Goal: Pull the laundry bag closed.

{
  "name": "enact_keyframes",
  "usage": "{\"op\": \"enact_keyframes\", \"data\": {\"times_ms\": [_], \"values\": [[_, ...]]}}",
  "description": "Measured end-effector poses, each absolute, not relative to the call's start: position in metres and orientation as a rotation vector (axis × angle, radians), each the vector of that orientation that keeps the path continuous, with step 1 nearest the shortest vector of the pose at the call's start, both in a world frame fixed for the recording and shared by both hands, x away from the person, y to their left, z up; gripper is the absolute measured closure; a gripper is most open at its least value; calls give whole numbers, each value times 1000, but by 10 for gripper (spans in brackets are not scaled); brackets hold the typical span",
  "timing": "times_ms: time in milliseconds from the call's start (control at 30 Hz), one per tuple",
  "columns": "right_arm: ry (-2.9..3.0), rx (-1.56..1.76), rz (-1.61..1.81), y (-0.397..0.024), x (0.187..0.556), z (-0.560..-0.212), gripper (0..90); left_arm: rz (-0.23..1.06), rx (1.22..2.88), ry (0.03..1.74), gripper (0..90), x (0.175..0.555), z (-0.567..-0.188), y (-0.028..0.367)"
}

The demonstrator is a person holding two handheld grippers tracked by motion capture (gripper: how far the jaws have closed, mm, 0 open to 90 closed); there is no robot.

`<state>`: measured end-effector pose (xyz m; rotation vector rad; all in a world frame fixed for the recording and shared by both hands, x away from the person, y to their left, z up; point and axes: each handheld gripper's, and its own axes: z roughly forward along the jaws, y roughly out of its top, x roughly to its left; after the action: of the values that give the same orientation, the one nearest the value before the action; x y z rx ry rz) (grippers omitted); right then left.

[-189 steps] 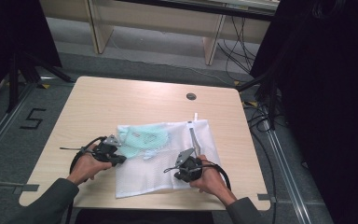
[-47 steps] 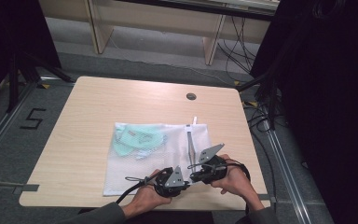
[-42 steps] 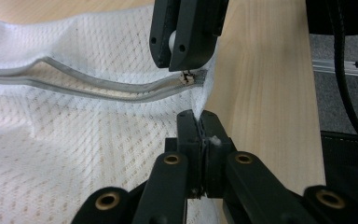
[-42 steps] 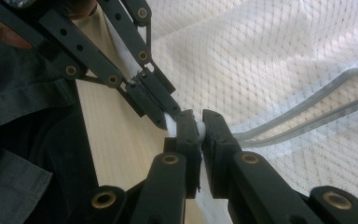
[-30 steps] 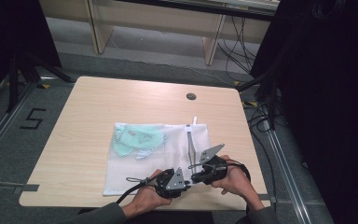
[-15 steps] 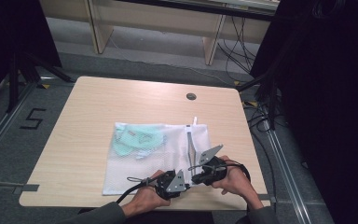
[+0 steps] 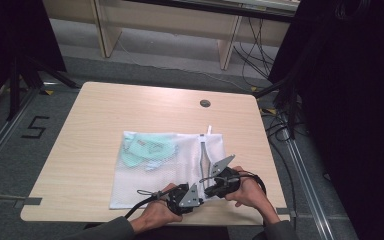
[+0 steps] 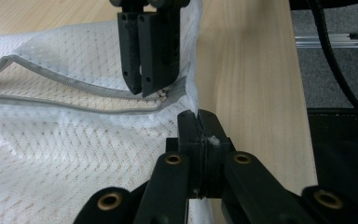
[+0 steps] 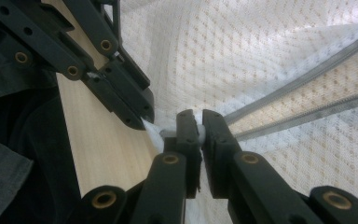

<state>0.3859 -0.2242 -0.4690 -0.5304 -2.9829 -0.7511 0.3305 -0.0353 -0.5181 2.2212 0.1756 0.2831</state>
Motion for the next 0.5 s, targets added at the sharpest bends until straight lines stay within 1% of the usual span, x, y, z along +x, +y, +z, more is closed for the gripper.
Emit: {"op": "enact_keyframes", "data": {"times_ms": [200,500], "values": [[-2978,-571,-724,-223,389,-473,867,237,2219,201,890,330,-517,-34],[-2987,-548,-721,-221,396,-476,866,219,2222,218,890,331,-517,-33]]}}
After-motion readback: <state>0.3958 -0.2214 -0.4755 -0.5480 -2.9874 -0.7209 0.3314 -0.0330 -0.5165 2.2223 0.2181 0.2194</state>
